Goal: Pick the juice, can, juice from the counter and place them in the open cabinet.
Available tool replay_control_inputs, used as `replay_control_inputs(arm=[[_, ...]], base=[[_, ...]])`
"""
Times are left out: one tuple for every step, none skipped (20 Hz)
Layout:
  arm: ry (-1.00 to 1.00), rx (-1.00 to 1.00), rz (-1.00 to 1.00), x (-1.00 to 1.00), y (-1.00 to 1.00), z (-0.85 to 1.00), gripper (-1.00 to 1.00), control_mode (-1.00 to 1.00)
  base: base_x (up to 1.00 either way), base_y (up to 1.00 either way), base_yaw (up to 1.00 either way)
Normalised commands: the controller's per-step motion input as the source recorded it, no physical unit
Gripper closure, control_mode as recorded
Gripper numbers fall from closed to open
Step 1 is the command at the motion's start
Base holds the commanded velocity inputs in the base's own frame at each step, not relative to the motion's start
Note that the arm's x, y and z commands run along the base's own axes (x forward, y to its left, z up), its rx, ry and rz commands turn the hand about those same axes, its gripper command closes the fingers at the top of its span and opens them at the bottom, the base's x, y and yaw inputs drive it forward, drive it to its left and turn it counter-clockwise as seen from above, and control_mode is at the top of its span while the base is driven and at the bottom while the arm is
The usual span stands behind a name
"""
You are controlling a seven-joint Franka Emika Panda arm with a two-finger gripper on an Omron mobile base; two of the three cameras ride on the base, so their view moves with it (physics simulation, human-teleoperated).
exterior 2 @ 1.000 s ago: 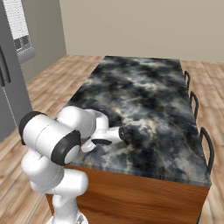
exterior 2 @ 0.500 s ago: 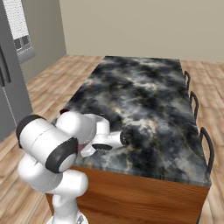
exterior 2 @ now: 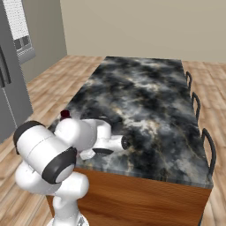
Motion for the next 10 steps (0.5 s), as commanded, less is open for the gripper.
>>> replay_control_inputs(arm=[[0.00,0.05,0.00,-0.10,0.00,0.13,-1.00,-1.00],[0.00,0.05,0.00,-0.09,0.00,0.14,-1.00,-1.00],[0.00,0.05,0.00,-0.05,0.02,0.13,-1.00,-1.00],[0.00,0.04,0.00,-0.04,0.05,0.13,-1.00,-1.00],[0.00,0.04,0.00,-0.03,0.06,0.13,-1.00,-1.00],[0.00,0.04,0.00,-0.01,0.06,0.12,-1.00,-1.00],[0.00,0.03,0.00,0.00,0.06,0.09,-1.00,-1.00],[0.00,0.03,0.00,0.00,0.09,0.08,-1.00,-1.00],[0.00,0.02,0.00,0.00,0.12,0.06,-1.00,-1.00],[0.00,0.01,0.00,0.00,0.13,0.04,-1.00,-1.00]], base=[[0.00,0.00,0.00],[0.00,0.00,0.00],[0.00,0.00,0.00],[0.00,0.00,0.00],[0.00,0.00,0.00],[0.00,0.00,0.00],[0.00,0.00,0.00],[0.00,0.00,0.00],[0.00,0.00,0.00],[0.00,0.00,0.00]])
